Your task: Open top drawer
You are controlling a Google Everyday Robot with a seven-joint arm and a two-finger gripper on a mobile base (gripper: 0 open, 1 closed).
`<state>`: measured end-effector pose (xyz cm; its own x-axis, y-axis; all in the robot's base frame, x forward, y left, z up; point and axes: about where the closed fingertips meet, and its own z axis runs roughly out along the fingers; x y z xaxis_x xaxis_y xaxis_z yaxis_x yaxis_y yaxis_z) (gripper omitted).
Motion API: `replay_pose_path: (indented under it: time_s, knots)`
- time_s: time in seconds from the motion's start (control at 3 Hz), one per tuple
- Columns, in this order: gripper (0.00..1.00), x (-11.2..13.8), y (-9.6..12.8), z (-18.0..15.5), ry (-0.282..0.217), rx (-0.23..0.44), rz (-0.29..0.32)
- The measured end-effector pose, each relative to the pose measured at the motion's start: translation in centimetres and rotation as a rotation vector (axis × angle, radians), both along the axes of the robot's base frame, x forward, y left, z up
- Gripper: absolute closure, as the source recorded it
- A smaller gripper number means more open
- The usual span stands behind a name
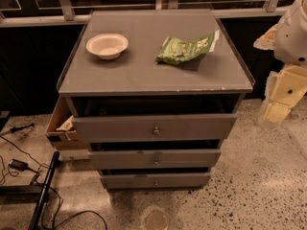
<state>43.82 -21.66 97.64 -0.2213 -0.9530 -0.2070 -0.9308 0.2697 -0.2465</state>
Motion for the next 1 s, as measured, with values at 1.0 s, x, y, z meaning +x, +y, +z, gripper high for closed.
replay_pose_path:
  time_s: [1.0]
  knots:
    - [0.00,0.7,0.4,-3.3,-0.010,0.041,0.019]
